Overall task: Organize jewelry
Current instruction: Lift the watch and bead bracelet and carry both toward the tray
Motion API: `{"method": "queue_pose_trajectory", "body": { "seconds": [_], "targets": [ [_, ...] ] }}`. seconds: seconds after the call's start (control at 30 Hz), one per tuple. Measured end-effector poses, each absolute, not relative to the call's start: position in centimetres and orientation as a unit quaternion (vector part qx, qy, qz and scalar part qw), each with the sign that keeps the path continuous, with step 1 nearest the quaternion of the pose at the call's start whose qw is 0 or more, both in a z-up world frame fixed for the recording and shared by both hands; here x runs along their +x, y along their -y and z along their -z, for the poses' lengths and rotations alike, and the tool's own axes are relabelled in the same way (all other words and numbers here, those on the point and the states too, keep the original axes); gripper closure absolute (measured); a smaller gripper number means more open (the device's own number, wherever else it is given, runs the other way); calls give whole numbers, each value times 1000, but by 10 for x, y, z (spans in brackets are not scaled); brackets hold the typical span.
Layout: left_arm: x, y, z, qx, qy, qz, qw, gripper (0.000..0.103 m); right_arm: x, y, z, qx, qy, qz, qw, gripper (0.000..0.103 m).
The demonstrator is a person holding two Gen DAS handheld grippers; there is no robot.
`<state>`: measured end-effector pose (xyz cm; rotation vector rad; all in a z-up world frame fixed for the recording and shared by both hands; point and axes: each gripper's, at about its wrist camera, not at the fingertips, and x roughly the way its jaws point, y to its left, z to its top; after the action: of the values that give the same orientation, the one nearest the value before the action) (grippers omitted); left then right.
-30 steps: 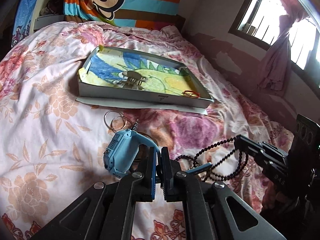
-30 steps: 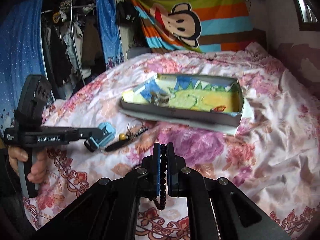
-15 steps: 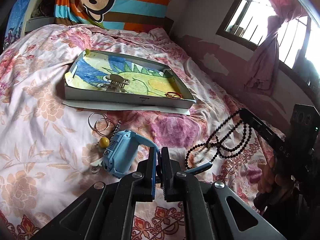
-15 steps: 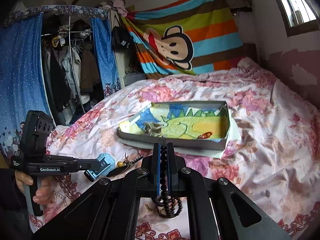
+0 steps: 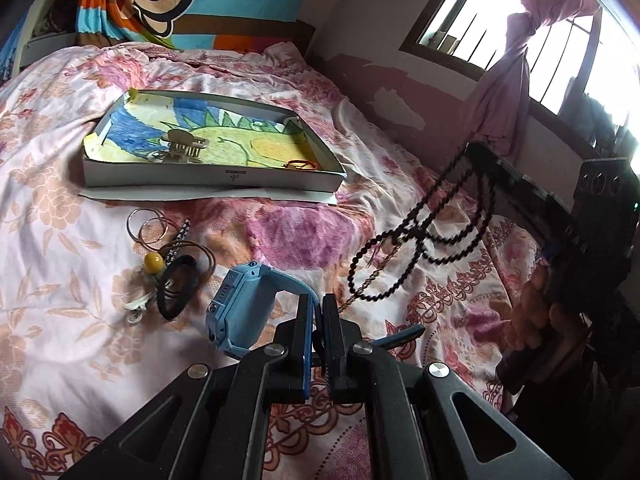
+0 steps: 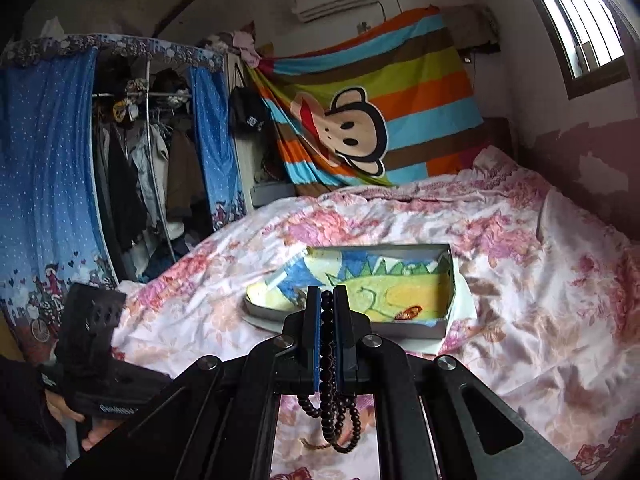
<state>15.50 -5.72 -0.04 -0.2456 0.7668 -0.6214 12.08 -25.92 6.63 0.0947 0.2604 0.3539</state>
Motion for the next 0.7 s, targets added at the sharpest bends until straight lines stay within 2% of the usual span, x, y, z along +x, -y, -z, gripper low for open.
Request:
{"method": "queue_pose_trajectory", "body": {
  "seconds": [0.23, 0.7],
  "targets": [
    [153, 62, 4, -114, -369, 296, 873, 98, 121, 255, -66, 31, -139, -177, 974, 98],
    [168, 59, -18, -133, -342, 280, 887, 98, 141, 254, -100, 35, -93, -177, 979, 98]
  ]
}}
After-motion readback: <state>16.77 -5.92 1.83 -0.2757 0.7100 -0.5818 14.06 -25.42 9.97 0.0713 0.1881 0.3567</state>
